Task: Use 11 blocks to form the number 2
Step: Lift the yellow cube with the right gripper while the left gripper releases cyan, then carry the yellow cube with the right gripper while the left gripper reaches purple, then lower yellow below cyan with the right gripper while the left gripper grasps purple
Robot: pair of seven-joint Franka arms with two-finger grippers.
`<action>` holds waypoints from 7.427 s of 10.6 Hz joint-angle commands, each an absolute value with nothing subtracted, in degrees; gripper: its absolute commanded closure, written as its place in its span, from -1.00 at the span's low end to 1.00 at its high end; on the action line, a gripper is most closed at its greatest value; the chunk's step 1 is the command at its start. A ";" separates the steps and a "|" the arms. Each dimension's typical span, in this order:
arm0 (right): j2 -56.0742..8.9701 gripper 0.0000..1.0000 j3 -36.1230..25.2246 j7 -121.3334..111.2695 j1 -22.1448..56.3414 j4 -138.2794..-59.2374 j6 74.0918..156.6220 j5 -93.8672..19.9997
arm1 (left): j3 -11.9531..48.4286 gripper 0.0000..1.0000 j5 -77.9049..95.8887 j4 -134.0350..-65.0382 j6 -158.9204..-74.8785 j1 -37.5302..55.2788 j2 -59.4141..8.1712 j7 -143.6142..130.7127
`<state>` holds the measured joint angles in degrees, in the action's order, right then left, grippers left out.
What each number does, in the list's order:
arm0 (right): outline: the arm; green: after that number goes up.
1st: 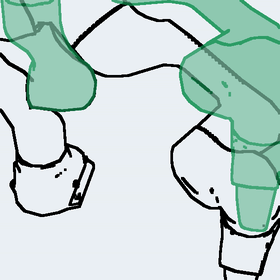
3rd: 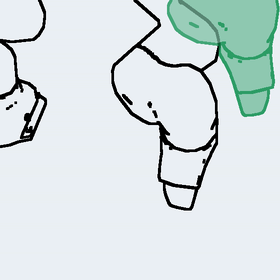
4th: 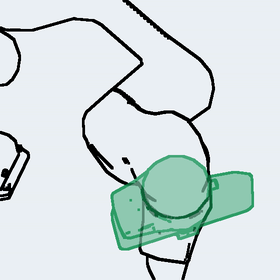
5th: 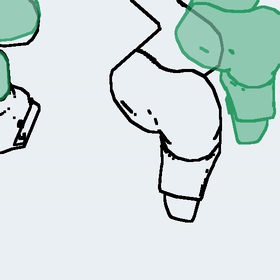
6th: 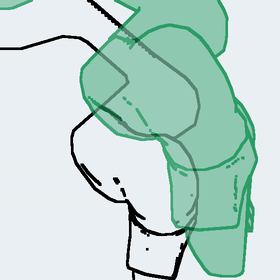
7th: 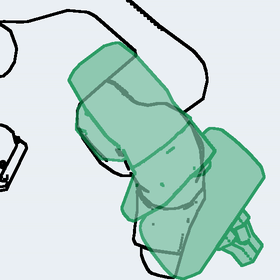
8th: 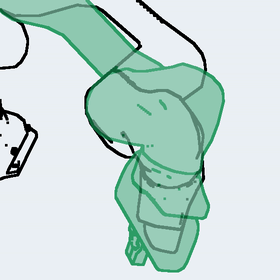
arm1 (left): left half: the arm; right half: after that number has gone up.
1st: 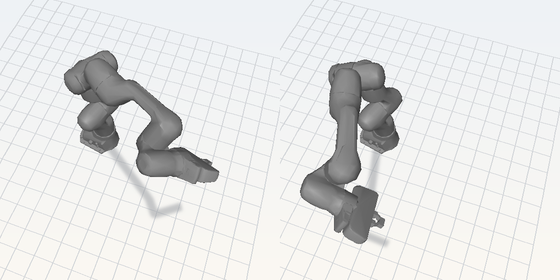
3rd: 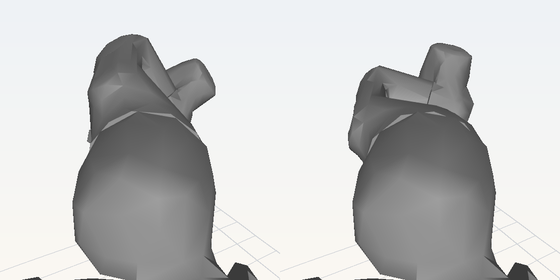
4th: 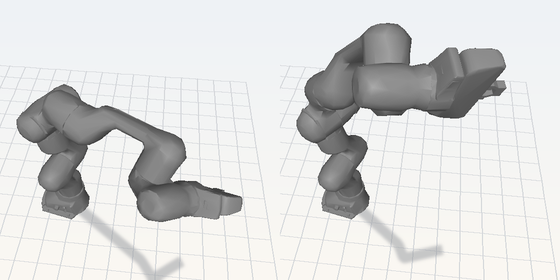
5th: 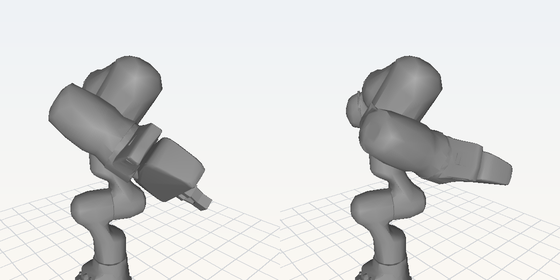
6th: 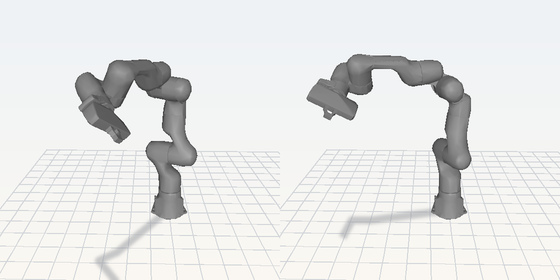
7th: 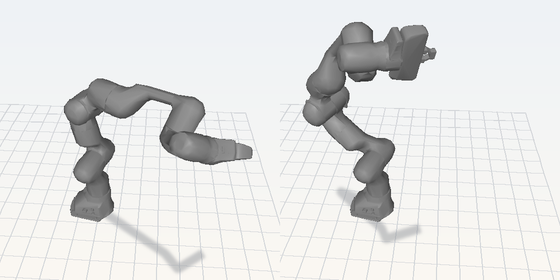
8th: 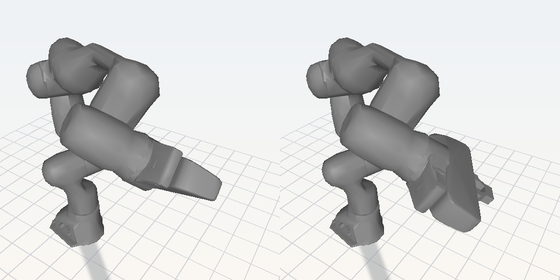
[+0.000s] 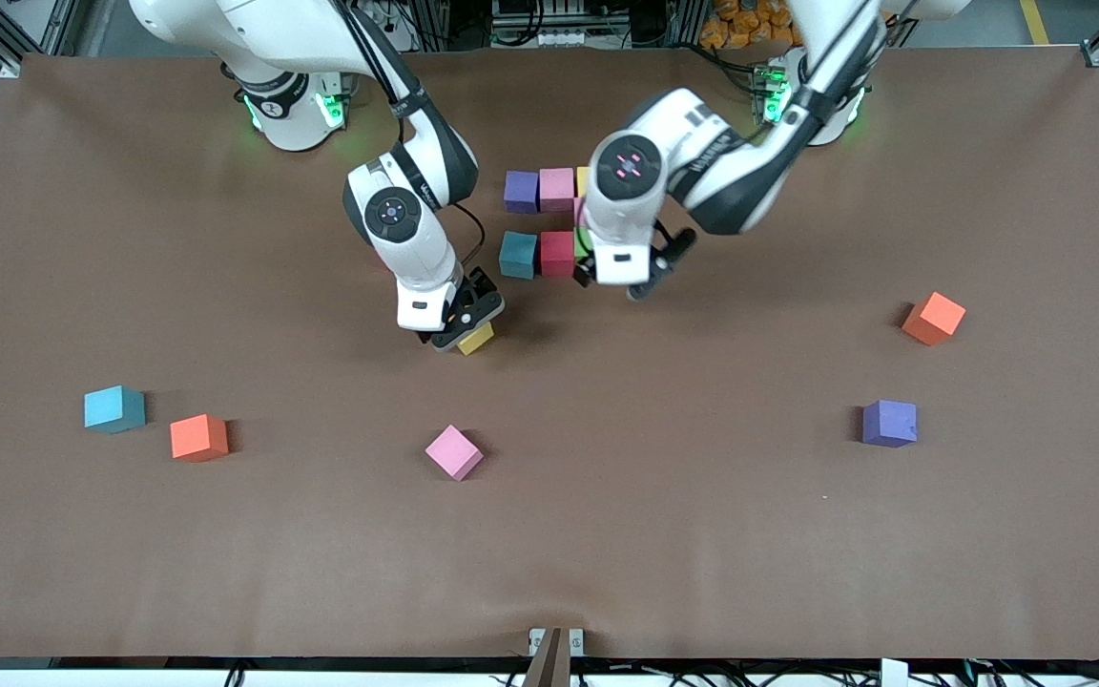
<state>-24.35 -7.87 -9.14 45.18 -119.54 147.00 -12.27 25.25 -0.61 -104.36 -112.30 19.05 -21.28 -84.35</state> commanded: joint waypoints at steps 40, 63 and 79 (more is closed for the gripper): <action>-26.98 0.10 -8.26 37.53 57.66 -118.21 146.69 -12.57 | 0.79 -1.00 -2.11 -98.27 -117.42 0.00 -27.24 13.43; -26.81 -0.82 -8.26 41.04 57.04 -117.51 147.22 -12.48 | -3.78 -1.00 -1.93 -95.45 -128.76 2.37 -37.35 13.27; -12.05 -0.86 -8.26 28.58 41.07 -117.69 132.55 -9.32 | -0.10 0.45 -1.41 -95.27 -127.62 5.62 -35.16 6.70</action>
<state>-15.47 -9.00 30.85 44.82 -116.96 134.96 -10.12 -0.90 -2.19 -94.95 -128.47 4.90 -36.52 8.94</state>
